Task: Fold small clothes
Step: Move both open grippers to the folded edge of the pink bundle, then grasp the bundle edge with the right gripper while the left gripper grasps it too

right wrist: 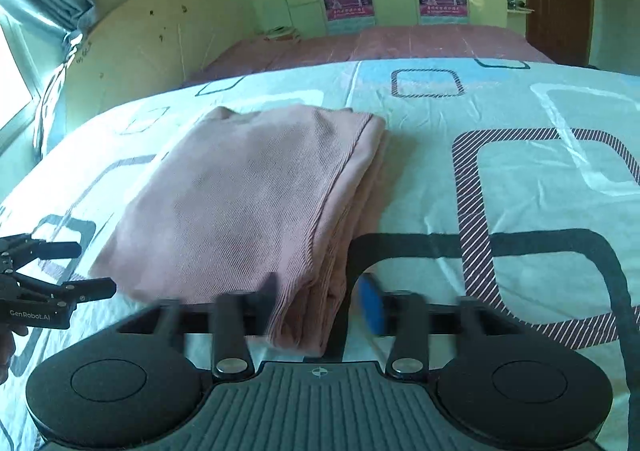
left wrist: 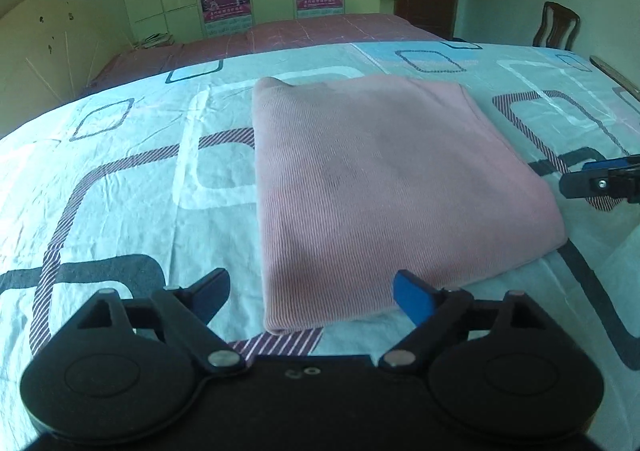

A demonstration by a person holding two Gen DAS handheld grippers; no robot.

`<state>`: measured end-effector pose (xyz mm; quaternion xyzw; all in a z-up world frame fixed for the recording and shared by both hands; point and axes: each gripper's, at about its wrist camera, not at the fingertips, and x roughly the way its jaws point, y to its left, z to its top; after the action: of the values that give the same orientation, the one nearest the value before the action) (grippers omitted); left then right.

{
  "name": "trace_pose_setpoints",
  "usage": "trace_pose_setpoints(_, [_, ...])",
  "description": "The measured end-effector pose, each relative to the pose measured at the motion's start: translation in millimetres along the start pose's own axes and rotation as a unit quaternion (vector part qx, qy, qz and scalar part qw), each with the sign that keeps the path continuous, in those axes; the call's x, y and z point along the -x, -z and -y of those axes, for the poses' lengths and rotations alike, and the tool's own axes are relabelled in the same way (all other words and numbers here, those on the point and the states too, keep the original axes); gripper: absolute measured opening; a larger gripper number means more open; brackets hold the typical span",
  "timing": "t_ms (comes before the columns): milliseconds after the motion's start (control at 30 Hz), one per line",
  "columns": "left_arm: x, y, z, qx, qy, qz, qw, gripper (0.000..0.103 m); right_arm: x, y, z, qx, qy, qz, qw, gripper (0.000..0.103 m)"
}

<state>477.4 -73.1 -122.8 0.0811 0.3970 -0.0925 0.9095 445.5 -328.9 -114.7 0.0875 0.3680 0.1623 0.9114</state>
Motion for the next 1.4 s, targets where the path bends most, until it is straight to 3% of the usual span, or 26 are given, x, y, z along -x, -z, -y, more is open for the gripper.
trace_pose_setpoints(133, [-3.9,-7.5,4.6,0.0,-0.016,0.002,0.9999,0.088,-5.1,-10.3,8.0,-0.002,-0.019,0.004,1.0,0.094])
trace_pose_setpoints(267, [-5.4,-12.0,4.9,0.007,-0.028,0.003,0.9996,0.088,-12.3,-11.5,24.4,-0.044,-0.047,-0.001,0.998,0.094])
trace_pose_setpoints(433, [-16.0,-27.2,-25.6,0.083,0.006,0.005,0.9965,0.089,-30.7,-14.2,58.6,-0.154,-0.105,-0.013,0.982,0.094])
trace_pose_setpoints(500, [-27.2,-33.1,-48.7,0.139,0.042,-0.006,0.9894,0.088,-38.2,-18.4,72.6,-0.191,-0.126,-0.013,0.973,0.093])
trace_pose_setpoints(600, [-44.6,-35.1,-79.8,0.223,0.094,-0.027,0.97,0.086,-49.1,-22.7,83.5,-0.21,-0.139,-0.02,0.967,0.083])
trace_pose_setpoints(700, [-59.9,-35.4,-93.9,0.259,0.118,-0.03,0.9582,0.084,-56.0,-23.1,92.0,-0.228,-0.148,-0.025,0.962,0.082])
trace_pose_setpoints(767, [-70.5,-34.2,-98.0,0.264,0.128,-0.04,0.9551,0.076,-59.3,-23.1,96.4,-0.238,-0.165,-0.026,0.957,0.082])
trace_pose_setpoints(900, [-85.8,-32.4,-106.4,0.275,0.152,-0.048,0.948,0.078,-68.6,-27.1,100.7,-0.249,-0.183,-0.032,0.95,0.08])
trace_pose_setpoints(1033, [-94.0,-41.2,-101.4,0.248,0.157,-0.056,0.9543,0.079,-84.1,-34.8,97.8,-0.267,-0.211,-0.063,0.938,0.08])
trace_pose_setpoints(1233, [-116.7,-62.1,-90.9,0.213,0.184,-0.071,0.957,0.079,-95.7,-49.6,77.8,-0.238,-0.192,-0.069,0.95,0.08])
trace_pose_setpoints(1300, [-125.4,-69.6,-86.3,0.2,0.201,-0.078,0.9559,0.079,-96.4,-49.5,75.3,-0.222,-0.169,-0.067,0.958,0.068])
trace_pose_setpoints(1367, [-131.3,-76.0,-81.4,0.185,0.211,-0.082,0.9563,0.079,-95.5,-47.4,79.5,-0.22,-0.138,-0.066,0.963,0.038])
trace_pose_setpoints(1400, [-133.3,-78.7,-77.9,0.178,0.214,-0.084,0.9568,0.079,-96.5,-44.9,82.3,-0.235,-0.144,-0.066,0.959,0.038])
